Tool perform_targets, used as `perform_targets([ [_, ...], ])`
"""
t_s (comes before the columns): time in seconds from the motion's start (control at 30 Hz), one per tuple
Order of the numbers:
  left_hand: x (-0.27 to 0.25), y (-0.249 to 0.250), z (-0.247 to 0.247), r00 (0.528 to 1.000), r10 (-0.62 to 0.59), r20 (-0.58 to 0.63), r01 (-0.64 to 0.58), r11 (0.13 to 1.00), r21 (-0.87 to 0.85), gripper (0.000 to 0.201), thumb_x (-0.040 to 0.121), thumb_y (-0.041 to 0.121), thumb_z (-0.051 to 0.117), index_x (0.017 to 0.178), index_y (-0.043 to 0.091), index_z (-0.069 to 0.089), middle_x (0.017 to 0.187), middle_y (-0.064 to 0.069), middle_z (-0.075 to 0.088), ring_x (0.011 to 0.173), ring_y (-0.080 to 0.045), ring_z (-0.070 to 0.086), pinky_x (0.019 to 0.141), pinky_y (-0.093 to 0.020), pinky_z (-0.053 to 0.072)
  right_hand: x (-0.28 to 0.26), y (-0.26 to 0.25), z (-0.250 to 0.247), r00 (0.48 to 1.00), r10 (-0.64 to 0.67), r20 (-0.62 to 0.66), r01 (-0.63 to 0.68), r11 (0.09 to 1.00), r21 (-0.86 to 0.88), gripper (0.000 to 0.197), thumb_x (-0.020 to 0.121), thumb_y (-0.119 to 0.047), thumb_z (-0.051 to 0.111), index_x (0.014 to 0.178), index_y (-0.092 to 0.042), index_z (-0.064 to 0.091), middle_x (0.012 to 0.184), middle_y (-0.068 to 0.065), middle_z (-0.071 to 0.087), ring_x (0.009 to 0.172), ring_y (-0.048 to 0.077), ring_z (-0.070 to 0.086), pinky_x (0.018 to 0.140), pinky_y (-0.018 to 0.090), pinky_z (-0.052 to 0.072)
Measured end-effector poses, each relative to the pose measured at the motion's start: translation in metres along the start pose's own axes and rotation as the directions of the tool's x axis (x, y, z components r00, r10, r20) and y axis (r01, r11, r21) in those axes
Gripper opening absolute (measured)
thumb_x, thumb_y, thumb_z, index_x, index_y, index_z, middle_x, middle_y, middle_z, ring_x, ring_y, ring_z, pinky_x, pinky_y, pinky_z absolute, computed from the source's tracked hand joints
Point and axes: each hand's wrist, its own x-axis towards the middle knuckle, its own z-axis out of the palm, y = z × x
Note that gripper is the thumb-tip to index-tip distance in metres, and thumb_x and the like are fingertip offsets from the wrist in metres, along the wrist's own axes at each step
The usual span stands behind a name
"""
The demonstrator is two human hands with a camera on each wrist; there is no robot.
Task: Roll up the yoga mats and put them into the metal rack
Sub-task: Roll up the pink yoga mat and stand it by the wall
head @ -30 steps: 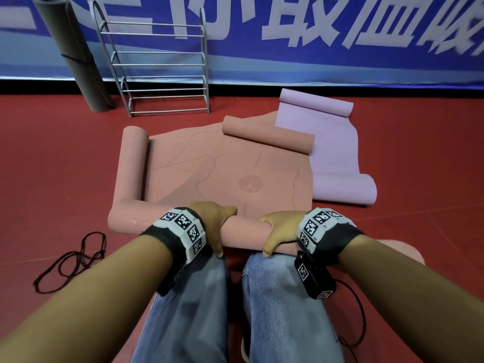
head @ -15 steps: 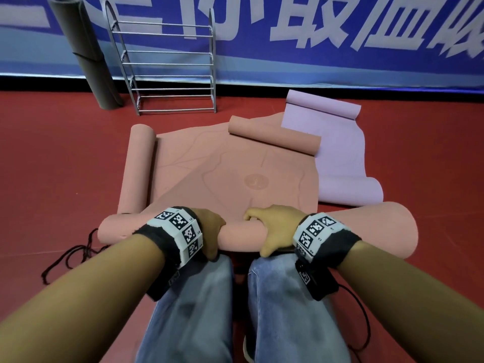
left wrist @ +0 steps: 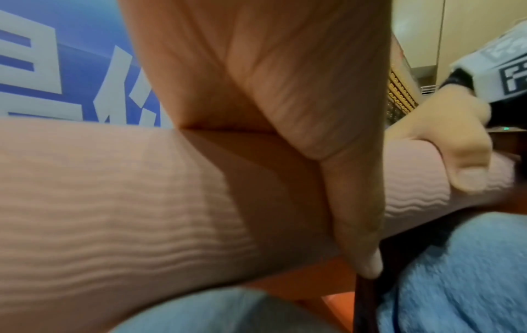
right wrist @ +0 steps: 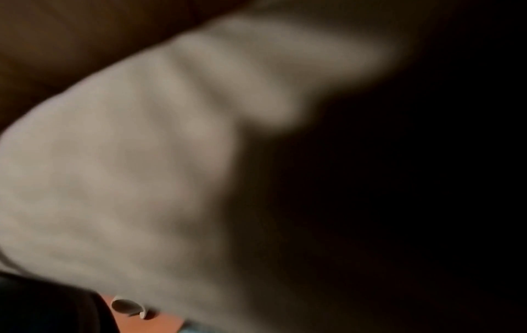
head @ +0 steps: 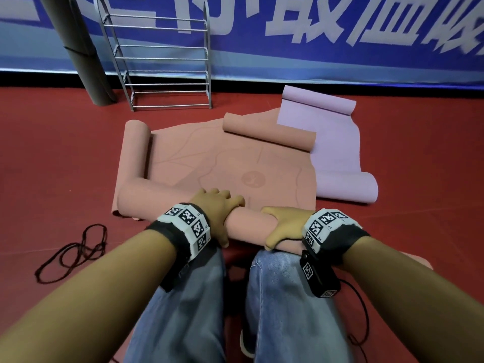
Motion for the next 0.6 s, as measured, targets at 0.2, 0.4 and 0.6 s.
perform_targets([
  [0.2, -0.002, -0.001, 0.004, 0.998, -0.05, 0.043, 0.052, 0.998, -0.043, 0.071, 0.061, 0.044, 0.08, 0.121, 0.03, 0.044, 0.115, 0.003, 0.059, 0.106, -0.022, 0.058, 0.089, -0.036, 0.041, -0.002, -0.004, 0.003, 0.999, -0.009, -0.036, 0.005, 0.994, -0.109, 0.07, 0.067, -0.041, 0.083, 0.118, -0.03, 0.036, 0.101, -0.005, 0.055, 0.091, 0.018, 0.055, 0.08, 0.032, 0.045],
  [0.4, -0.001, -0.006, -0.006, 0.99, -0.082, 0.111, 0.088, 0.995, -0.051, 0.063, 0.061, 0.046, 0.08, 0.111, 0.027, 0.047, 0.105, 0.003, 0.064, 0.098, -0.021, 0.062, 0.075, -0.031, 0.046, -0.012, -0.012, 0.002, 0.963, -0.152, -0.221, 0.041, 0.898, -0.439, 0.085, 0.063, -0.057, 0.08, 0.132, -0.029, 0.038, 0.114, -0.007, 0.054, 0.102, 0.019, 0.056, 0.074, 0.03, 0.04],
  [0.6, 0.002, -0.013, -0.011, 0.972, -0.03, 0.231, 0.066, 0.987, -0.15, 0.045, 0.064, 0.041, 0.084, 0.097, 0.033, 0.055, 0.084, 0.011, 0.06, 0.082, -0.013, 0.058, 0.072, -0.023, 0.042, -0.007, -0.017, -0.003, 0.984, -0.126, -0.127, 0.074, 0.934, -0.35, 0.072, 0.06, -0.037, 0.083, 0.123, -0.032, 0.048, 0.098, -0.001, 0.064, 0.086, 0.021, 0.059, 0.072, 0.028, 0.048],
])
